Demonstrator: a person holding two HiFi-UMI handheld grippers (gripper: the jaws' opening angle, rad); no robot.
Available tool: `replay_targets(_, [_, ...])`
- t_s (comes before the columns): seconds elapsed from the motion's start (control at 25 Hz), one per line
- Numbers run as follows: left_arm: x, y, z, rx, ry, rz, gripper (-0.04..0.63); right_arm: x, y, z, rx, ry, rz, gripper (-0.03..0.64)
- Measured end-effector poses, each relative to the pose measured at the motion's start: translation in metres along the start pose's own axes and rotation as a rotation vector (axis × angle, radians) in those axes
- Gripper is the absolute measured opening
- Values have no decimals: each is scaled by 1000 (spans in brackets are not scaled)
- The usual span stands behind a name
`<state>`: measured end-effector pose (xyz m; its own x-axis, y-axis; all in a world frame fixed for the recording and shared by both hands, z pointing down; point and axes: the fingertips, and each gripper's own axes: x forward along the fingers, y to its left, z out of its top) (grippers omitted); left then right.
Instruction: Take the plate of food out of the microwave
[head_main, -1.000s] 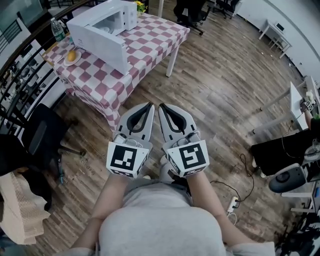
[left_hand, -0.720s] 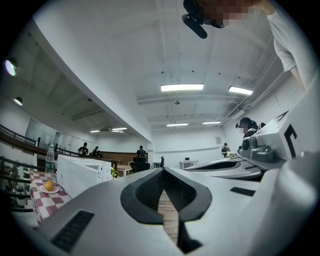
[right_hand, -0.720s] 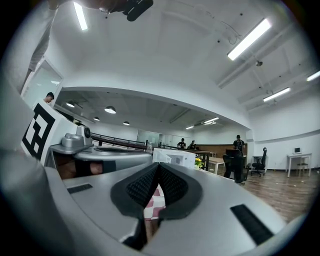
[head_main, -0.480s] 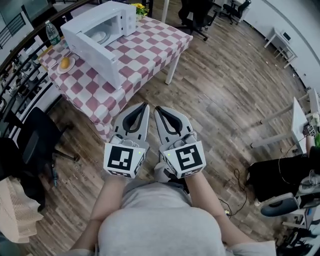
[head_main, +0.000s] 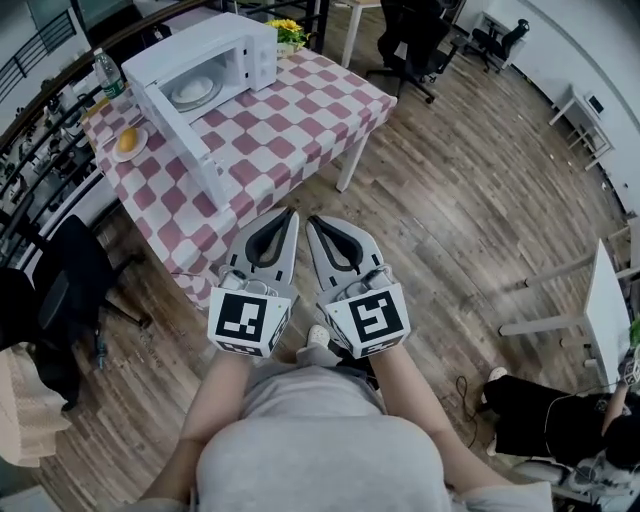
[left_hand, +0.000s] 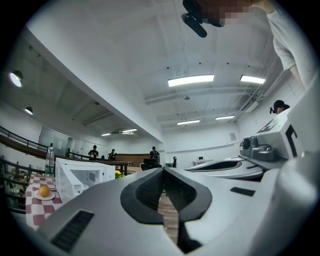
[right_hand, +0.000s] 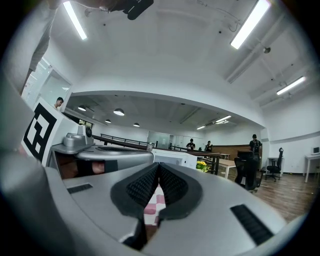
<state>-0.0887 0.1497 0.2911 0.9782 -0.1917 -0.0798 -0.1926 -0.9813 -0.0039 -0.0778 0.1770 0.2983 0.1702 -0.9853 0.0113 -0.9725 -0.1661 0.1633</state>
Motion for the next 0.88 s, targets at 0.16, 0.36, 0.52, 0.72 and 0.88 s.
replay_targets(0.16, [32,0,-4,1,1,54,2,12,-31,-4,-8,-8,54,26])
replay_targets(0.36, [64,-3,-9,10,0,103,2,19,-64,-14,-7,-13,88,26])
replay_targets(0.52, [84,-3,-13,11,8,127,2,24,-84,-19,-6,-17,105,26])
replay_targets(0.72, [101,-3,-18,20,21,140,2,33,-98,-27,8,-16,130,26])
replay_targets(0.88, [115,3,-24,25,30,146,2,44,-104,-31,9,-31,149,26])
